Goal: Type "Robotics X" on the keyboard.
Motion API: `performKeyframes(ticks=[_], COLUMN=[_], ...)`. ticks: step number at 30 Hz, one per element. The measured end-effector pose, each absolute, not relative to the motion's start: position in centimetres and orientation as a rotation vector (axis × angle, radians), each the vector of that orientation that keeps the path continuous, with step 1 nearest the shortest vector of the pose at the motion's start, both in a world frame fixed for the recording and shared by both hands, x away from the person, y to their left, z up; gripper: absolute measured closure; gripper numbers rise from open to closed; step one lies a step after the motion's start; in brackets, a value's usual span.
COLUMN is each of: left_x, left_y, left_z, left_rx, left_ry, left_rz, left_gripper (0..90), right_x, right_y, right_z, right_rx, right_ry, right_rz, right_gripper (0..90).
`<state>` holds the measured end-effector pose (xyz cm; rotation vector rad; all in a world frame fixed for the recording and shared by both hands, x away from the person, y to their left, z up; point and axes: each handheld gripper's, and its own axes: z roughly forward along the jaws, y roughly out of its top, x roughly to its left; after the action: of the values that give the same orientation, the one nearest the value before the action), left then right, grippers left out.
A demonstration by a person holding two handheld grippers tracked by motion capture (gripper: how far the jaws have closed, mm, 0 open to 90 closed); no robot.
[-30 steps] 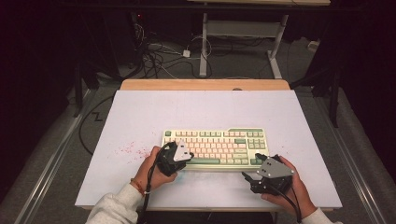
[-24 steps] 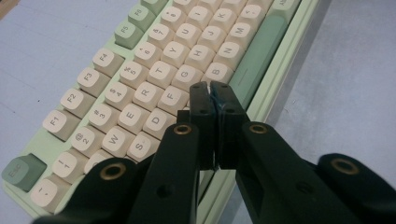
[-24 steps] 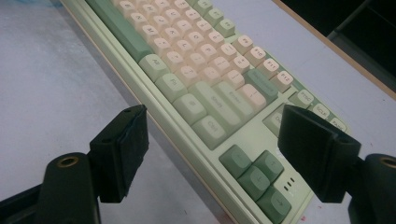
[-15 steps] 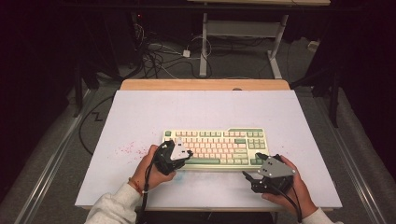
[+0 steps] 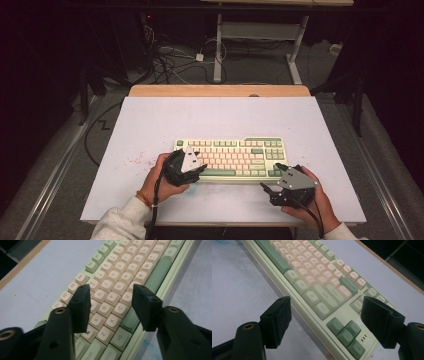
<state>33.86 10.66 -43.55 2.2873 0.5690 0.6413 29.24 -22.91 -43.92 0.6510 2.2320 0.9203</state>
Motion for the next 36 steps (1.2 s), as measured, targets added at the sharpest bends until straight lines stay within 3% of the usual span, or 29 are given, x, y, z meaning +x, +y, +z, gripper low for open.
performKeyframes(ticks=[10,19,33,36], left_x=[33.4,32.8,31.7,31.3], left_y=[11.0,12.2,14.1,14.7], left_z=[-43.8,-44.0,-44.6,-44.7], left_rx=[2.267,2.273,2.269,2.262], left_ry=[0.571,0.57,0.607,0.617], left_rz=[0.695,0.733,0.749,0.742], left_gripper=[20.4,17.1,17.2,17.2], right_x=[29.3,29.3,29.8,30.0], right_y=[-23.0,-23.2,-24.3,-24.3], right_z=[-43.9,-43.8,-43.2,-43.0], right_rx=[0.659,0.679,0.73,0.729], right_ry=[2.228,2.224,2.267,2.282], right_rz=[0.921,0.927,1.016,1.025], right_gripper=[24.8,29.7,78.6,84.8])
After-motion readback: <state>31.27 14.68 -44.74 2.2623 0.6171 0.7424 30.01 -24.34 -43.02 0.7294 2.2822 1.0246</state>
